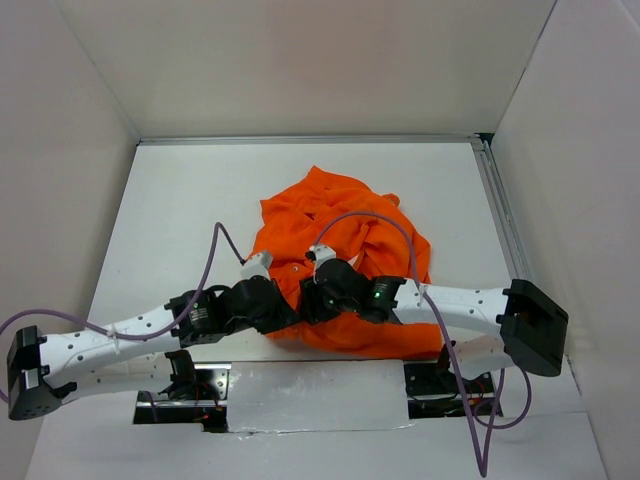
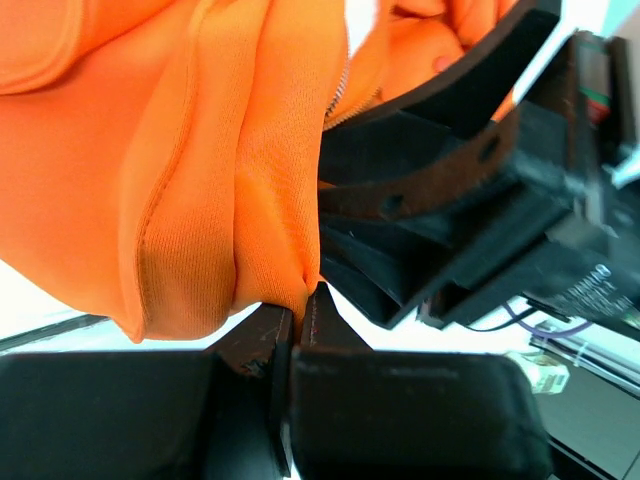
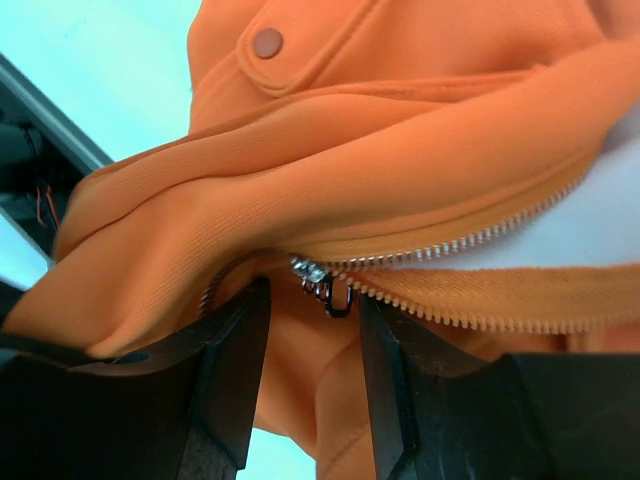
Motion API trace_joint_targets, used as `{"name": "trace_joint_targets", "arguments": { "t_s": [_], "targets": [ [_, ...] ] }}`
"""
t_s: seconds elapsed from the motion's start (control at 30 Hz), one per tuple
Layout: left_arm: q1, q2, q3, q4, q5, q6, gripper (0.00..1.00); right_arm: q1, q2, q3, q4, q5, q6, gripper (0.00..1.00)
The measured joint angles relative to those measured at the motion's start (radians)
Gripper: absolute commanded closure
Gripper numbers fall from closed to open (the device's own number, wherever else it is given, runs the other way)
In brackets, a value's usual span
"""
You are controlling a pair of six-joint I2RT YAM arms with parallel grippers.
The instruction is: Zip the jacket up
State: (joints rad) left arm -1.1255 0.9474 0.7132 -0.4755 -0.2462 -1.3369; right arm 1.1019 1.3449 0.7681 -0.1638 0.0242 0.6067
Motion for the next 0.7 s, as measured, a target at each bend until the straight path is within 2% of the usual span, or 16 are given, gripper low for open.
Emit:
{"name": "trace_joint_targets", "arguments": {
  "t_s": [0.13, 0.4, 0.43, 0.47, 0.53, 0.7],
  "targets": [
    [0.002, -0.034, 0.000, -0.002, -0.003, 0.002, 1.00, -0.004, 0.001, 0.000, 0.007, 0.053, 0.043, 0.53],
    [0.003, -0.039, 0.000, 0.005, -0.003, 0.004, 1.00, -0.003, 0.024, 0.023, 0.011, 0.116, 0.040, 0.62],
    [0.003, -0.039, 0.000, 0.005, -0.002, 0.005, 1.00, 0.001, 0.028, 0.025, 0.015, 0.117, 0.035, 0.70],
    [0.003, -0.037, 0.000, 0.005, -0.002, 0.005, 1.00, 0.002, 0.031, 0.026, 0.020, 0.119, 0.025, 0.73],
    [0.003, -0.032, 0.000, 0.005, 0.001, 0.005, 1.00, 0.005, 0.036, 0.028, 0.022, 0.119, 0.012, 1.00],
    [0.003, -0.028, 0.000, 0.004, 0.001, 0.003, 1.00, 0.014, 0.038, 0.039, 0.021, 0.130, 0.000, 1.00]
  ]
}}
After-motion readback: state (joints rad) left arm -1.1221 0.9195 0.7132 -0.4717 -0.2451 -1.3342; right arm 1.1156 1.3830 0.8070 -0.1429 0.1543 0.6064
